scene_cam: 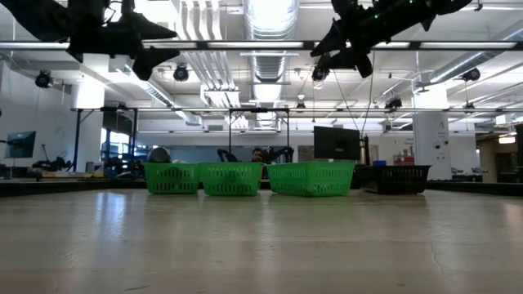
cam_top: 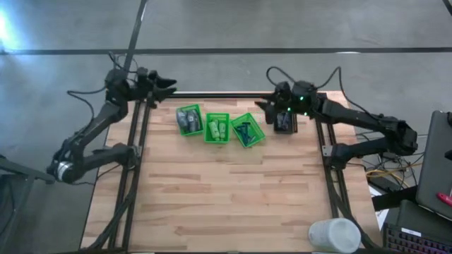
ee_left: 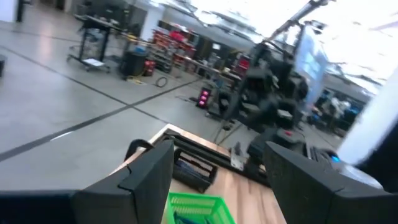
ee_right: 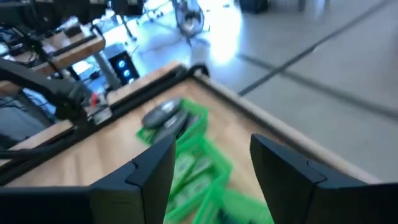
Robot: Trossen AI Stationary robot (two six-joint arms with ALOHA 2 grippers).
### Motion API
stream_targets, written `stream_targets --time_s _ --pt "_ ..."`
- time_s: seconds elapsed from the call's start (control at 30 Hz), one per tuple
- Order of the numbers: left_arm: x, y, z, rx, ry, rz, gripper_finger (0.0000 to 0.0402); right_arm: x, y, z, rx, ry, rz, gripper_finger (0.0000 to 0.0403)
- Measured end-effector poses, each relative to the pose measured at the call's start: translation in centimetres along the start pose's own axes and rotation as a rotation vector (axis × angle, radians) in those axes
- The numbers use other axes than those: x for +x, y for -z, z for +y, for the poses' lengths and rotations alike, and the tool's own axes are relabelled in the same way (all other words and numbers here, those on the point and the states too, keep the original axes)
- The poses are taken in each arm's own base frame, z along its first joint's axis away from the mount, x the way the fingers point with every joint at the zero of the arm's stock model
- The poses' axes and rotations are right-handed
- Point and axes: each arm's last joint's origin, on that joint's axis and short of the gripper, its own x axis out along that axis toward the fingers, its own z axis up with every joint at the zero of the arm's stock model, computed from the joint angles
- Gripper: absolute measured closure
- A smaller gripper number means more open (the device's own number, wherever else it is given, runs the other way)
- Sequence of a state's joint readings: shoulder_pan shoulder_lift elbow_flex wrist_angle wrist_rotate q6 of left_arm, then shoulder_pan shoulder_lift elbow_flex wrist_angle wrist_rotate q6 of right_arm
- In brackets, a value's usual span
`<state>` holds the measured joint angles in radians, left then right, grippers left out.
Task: Pick & Place Travel size toiletries
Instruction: Return to Home Position
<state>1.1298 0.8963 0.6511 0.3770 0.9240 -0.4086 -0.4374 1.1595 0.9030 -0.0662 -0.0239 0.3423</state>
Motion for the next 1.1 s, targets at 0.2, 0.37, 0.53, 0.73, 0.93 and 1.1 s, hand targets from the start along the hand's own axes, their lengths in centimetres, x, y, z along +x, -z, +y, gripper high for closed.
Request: stream_targets --time_s 0.2,0.37,0.53,0.73,0.93,1.1 --pt "-1.9 -0.9 -0.6 0.075 0.088 0.018 0.0149 -1.6 -2.9 1.1 -0.136 -0.030 -0.099 0.0206" --pt "-3.2 -2.3 -3.4 0.233 0.123 -0.034 0.0149 -2.3 -4.3 1.7 -0.189 0.037 -0.163 0.0215" --pt "-4.2 -2.5 -3.7 0.280 0.071 -0.046 0.0149 -2.4 -4.7 0.5 -0.227 0.105 -0.180 0.0226" --pt "-5.4 -2.3 -2.5 0.258 -0.032 -0.030 0.0149 -2.1 -4.1 -1.0 -0.260 0.273 -0.174 0.0239" --pt "-6.3 -2.3 -1.9 0.271 -0.102 -0.026 0.0149 -2.3 -4.0 -1.3 -0.274 0.309 -0.174 0.0255" --pt "-6.8 -2.2 -2.1 0.169 -0.098 -0.020 0.0149 -2.6 -4.1 -1.2 -0.278 0.298 -0.180 0.0269"
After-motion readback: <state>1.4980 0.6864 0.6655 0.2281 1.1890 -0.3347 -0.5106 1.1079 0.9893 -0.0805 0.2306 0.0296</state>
